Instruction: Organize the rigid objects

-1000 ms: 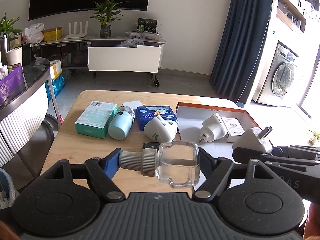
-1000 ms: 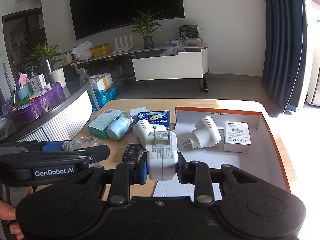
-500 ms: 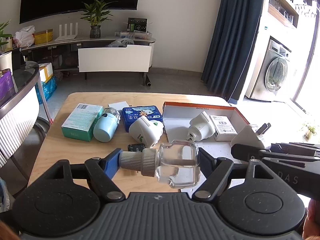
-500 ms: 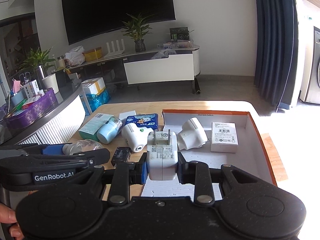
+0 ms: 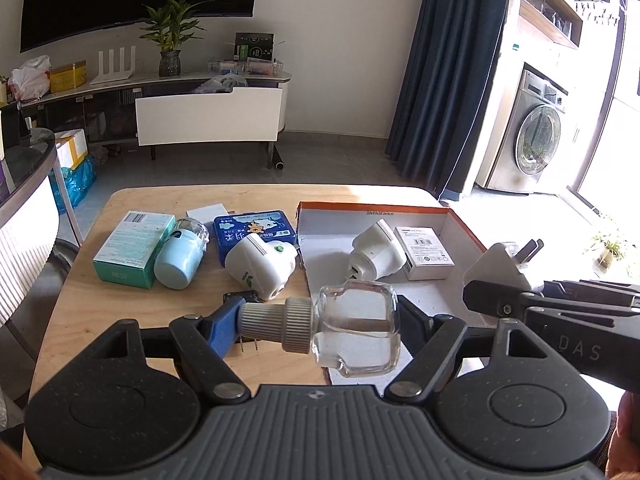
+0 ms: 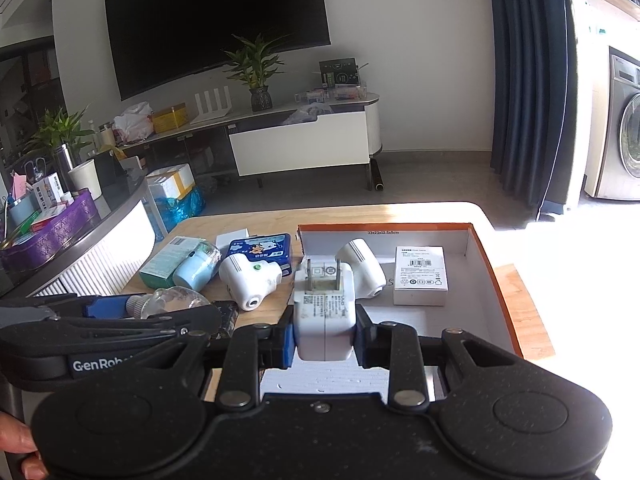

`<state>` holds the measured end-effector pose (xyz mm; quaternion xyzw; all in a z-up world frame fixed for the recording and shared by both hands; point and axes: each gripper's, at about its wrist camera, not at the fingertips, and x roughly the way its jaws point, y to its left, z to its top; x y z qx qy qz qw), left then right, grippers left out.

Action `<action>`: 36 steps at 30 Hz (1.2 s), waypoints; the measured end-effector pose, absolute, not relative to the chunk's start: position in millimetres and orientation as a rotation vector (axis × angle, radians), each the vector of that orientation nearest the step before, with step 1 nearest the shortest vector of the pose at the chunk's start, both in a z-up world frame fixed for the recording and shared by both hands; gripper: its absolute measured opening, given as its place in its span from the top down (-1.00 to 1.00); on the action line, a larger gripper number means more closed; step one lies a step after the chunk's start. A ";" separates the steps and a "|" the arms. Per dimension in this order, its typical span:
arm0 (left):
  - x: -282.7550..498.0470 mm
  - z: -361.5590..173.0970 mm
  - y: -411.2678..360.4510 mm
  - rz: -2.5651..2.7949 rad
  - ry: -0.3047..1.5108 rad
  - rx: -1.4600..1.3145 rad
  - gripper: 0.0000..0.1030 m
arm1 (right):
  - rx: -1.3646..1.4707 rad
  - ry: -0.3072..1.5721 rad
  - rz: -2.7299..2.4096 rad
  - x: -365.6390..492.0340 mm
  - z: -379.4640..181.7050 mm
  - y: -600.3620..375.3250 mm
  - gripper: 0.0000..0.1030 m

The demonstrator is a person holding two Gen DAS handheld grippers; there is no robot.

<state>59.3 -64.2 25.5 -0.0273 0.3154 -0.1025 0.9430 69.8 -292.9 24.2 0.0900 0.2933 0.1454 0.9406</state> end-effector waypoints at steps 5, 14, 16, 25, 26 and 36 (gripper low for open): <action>61.9 25.5 -73.0 -0.230 0.642 -0.048 -0.55 | 0.194 0.597 0.272 69.5 22.5 -302.7 0.33; 65.5 24.1 -84.2 -0.255 0.646 -0.038 -0.55 | 0.202 0.595 0.245 68.2 21.0 -314.1 0.33; 67.0 24.0 -86.0 -0.259 0.648 -0.037 -0.55 | 0.204 0.593 0.239 68.5 21.6 -316.0 0.33; 72.0 21.1 -96.3 -0.280 0.656 -0.028 -0.55 | 0.210 0.594 0.208 69.4 20.0 -325.8 0.33; 72.6 20.5 -97.4 -0.282 0.659 -0.027 -0.55 | 0.210 0.594 0.206 69.6 19.7 -327.0 0.33; 78.4 18.4 -109.4 -0.304 0.665 -0.019 -0.55 | 0.223 0.601 0.182 71.2 15.1 -336.4 0.33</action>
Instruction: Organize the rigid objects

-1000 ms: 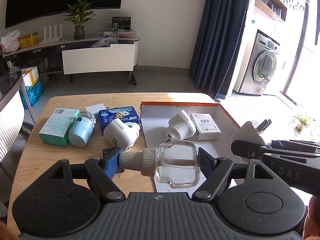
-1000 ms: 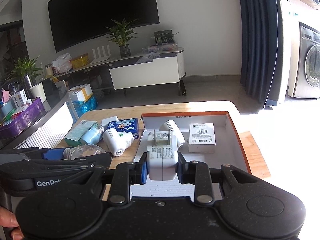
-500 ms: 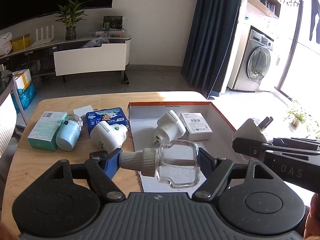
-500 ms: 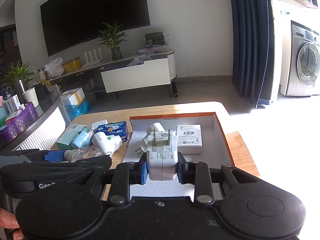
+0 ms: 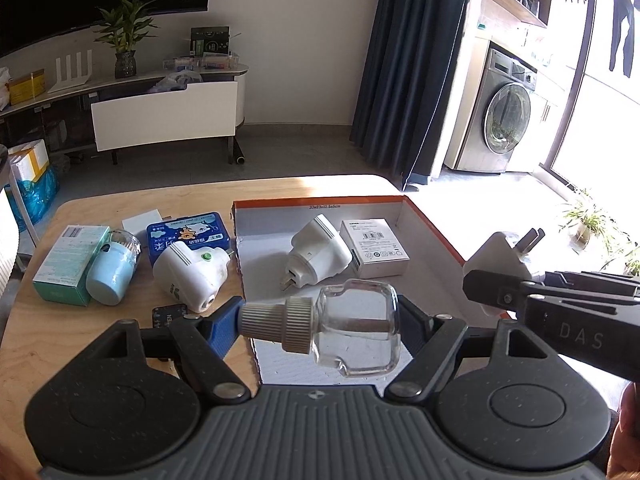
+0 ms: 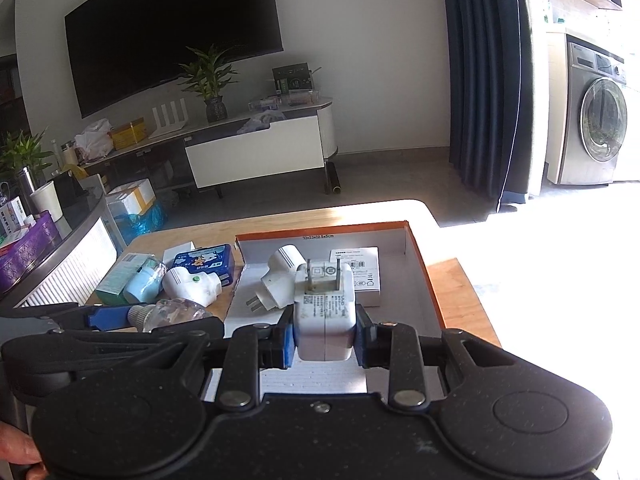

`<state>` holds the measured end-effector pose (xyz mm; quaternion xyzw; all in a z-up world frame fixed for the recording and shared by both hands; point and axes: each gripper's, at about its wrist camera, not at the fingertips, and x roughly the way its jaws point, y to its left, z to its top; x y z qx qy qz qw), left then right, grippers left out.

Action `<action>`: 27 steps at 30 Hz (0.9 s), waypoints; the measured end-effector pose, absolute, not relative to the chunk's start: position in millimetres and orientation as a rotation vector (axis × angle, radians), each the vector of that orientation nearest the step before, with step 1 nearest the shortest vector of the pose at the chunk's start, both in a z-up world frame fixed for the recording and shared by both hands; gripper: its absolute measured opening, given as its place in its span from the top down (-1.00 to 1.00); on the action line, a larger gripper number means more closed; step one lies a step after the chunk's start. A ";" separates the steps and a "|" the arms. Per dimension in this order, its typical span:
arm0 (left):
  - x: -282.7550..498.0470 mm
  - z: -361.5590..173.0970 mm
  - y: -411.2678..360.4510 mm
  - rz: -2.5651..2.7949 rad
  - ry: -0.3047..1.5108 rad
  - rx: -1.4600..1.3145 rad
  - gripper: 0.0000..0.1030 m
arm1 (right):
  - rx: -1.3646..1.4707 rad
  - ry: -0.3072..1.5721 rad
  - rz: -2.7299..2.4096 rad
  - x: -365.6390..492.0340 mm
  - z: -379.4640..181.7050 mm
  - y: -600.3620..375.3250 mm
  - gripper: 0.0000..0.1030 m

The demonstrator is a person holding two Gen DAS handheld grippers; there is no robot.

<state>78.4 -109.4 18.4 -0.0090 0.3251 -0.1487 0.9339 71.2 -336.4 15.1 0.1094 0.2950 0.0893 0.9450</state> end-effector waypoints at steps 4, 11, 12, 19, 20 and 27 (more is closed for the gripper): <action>80.4 17.2 -111.7 -0.307 0.666 -0.019 -0.55 | 0.226 0.603 0.175 71.5 13.3 -339.8 0.33; 83.2 14.6 -116.9 -0.316 0.676 -0.016 -0.55 | 0.228 0.609 0.164 75.0 11.8 -341.5 0.33; 83.9 14.1 -118.2 -0.317 0.678 -0.015 -0.55 | 0.228 0.610 0.162 75.3 11.4 -341.8 0.33; 90.1 11.5 -124.6 -0.327 0.688 -0.014 -0.55 | 0.230 0.625 0.148 86.6 7.0 -342.2 0.33; 91.3 11.1 -125.7 -0.328 0.690 -0.014 -0.55 | 0.230 0.627 0.146 87.9 6.4 -342.2 0.33; 98.2 6.6 -132.6 -0.337 0.706 -0.012 -0.55 | 0.222 0.634 0.132 99.1 2.4 -342.3 0.33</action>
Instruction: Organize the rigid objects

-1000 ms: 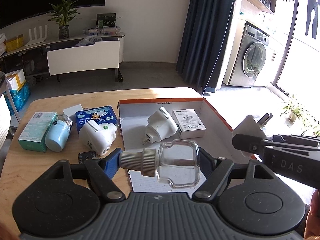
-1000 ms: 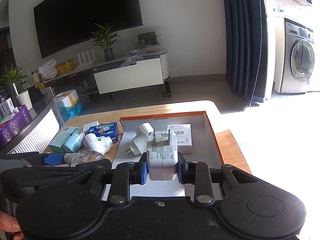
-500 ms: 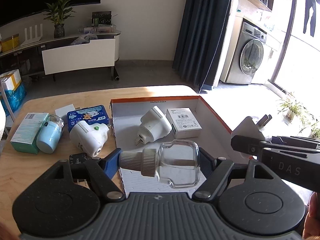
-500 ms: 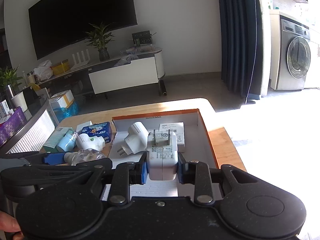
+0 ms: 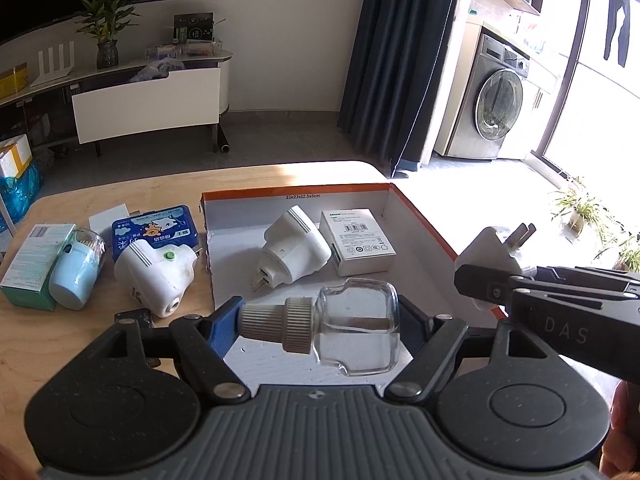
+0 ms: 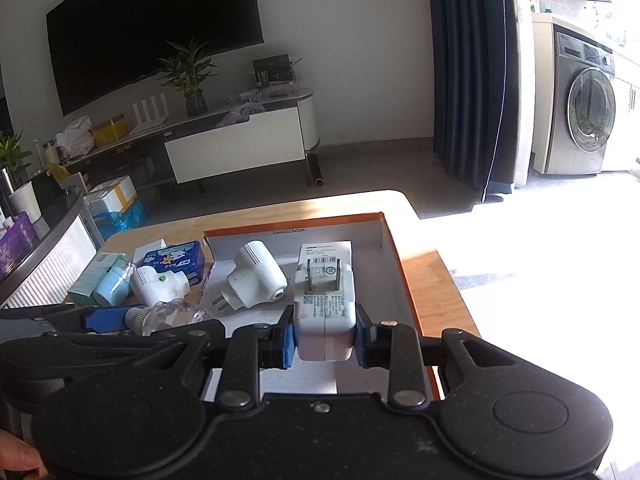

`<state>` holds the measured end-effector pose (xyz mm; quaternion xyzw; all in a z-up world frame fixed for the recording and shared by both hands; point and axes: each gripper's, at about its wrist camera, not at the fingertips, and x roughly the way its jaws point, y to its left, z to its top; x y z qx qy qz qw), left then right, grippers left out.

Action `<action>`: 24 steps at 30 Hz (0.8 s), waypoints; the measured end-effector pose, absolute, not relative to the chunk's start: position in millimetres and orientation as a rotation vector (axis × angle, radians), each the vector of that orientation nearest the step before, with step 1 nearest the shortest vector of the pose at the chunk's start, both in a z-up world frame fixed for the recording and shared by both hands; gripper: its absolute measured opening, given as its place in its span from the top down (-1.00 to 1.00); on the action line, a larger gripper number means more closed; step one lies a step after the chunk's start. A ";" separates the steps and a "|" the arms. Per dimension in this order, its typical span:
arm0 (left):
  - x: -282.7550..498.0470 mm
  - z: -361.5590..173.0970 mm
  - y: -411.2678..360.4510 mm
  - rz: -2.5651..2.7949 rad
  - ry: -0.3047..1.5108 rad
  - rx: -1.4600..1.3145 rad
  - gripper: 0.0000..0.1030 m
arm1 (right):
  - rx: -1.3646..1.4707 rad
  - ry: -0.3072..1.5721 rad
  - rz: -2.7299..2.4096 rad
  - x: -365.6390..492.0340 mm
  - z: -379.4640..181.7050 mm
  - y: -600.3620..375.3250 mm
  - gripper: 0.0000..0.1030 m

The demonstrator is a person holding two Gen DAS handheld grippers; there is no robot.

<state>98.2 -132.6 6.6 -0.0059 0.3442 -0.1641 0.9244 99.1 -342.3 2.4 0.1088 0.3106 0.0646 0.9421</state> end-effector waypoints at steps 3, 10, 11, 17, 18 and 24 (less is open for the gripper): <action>101.6 5.1 -134.1 -0.337 0.711 -0.010 -0.55 | 0.222 0.637 0.126 104.7 0.4 -344.5 0.33; 108.4 2.3 -139.7 -0.340 0.720 -0.004 -0.55 | 0.213 0.646 0.117 113.4 -4.3 -345.9 0.32; 109.4 1.9 -140.2 -0.341 0.722 -0.004 -0.55 | 0.213 0.648 0.116 114.8 -4.9 -346.3 0.32; 114.4 -1.8 -143.8 -0.342 0.732 0.000 -0.55 | 0.209 0.657 0.106 122.1 -8.5 -347.6 0.32; 115.1 -2.4 -144.4 -0.342 0.734 0.001 -0.55 | 0.208 0.656 0.103 123.9 -9.2 -347.9 0.32; 119.2 -7.2 -149.4 -0.353 0.747 0.005 -0.55 | 0.226 0.614 0.077 128.3 -9.9 -355.2 0.26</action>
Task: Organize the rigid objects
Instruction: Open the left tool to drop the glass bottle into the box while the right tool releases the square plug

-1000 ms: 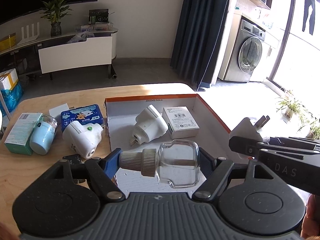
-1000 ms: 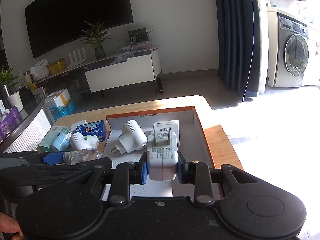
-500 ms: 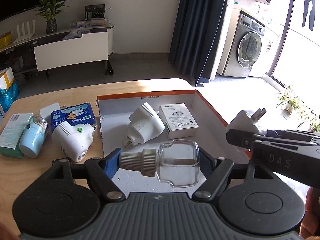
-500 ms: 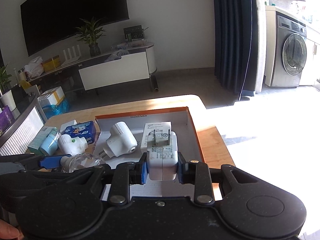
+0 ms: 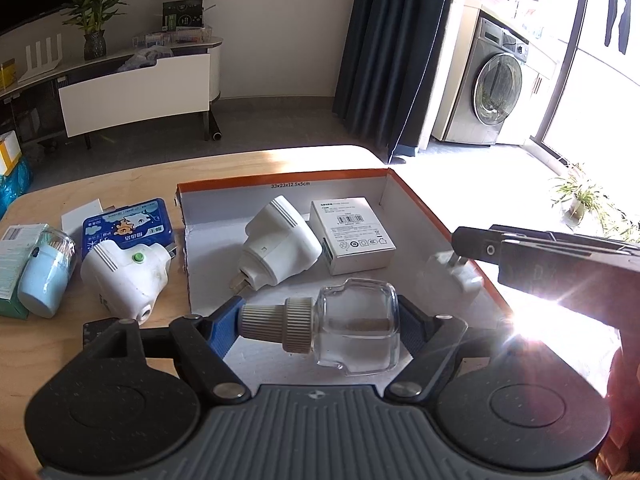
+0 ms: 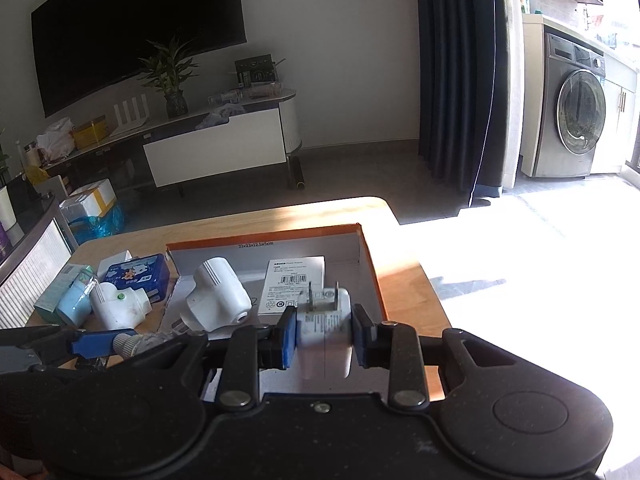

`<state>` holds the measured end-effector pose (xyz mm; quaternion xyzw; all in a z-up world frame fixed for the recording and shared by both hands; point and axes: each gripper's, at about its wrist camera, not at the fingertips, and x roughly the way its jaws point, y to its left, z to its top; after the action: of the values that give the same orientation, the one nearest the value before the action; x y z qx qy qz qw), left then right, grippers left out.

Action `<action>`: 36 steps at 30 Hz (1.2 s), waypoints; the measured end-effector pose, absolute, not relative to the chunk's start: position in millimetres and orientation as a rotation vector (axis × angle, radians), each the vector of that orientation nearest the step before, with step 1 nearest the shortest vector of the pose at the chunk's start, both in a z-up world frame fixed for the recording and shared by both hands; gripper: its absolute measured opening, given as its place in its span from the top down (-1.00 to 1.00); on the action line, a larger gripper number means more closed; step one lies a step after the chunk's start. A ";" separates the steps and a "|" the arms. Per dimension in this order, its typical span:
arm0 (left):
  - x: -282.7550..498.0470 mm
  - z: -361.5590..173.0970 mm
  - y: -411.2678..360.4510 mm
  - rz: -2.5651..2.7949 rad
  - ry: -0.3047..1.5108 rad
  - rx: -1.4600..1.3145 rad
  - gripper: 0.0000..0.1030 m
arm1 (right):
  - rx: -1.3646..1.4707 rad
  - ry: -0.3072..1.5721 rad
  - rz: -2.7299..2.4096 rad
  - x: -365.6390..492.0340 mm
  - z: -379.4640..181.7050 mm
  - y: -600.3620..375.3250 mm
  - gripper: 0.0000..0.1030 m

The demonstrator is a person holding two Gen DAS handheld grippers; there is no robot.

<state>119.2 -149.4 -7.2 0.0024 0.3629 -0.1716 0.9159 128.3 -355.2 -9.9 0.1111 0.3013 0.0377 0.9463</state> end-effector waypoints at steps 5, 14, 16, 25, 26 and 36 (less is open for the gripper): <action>122.2 -9.5 -152.7 -0.361 0.756 0.003 -0.55 | 0.234 0.578 0.058 119.5 -3.3 -362.0 0.24; 119.2 -6.2 -159.0 -0.422 0.741 -0.018 -0.81 | 0.246 0.550 0.052 109.9 7.5 -364.7 0.19; 118.7 -4.0 -157.1 -0.424 0.741 -0.023 -0.81 | 0.249 0.546 0.056 108.6 9.2 -363.7 0.19; 112.5 2.8 -138.7 -0.365 0.736 -0.027 -0.87 | 0.234 0.539 0.083 103.6 14.8 -353.0 0.07; 111.8 3.5 -136.6 -0.358 0.737 -0.028 -0.92 | 0.234 0.539 0.088 102.7 15.3 -351.3 0.02; 104.7 14.7 -114.6 -0.296 0.733 -0.033 -0.99 | 0.216 0.540 0.117 99.6 17.6 -334.6 -0.32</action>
<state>104.7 -114.6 14.7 -0.0163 0.3569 -0.1440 0.9228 99.6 -334.6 17.6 0.1065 0.2659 0.0578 0.9564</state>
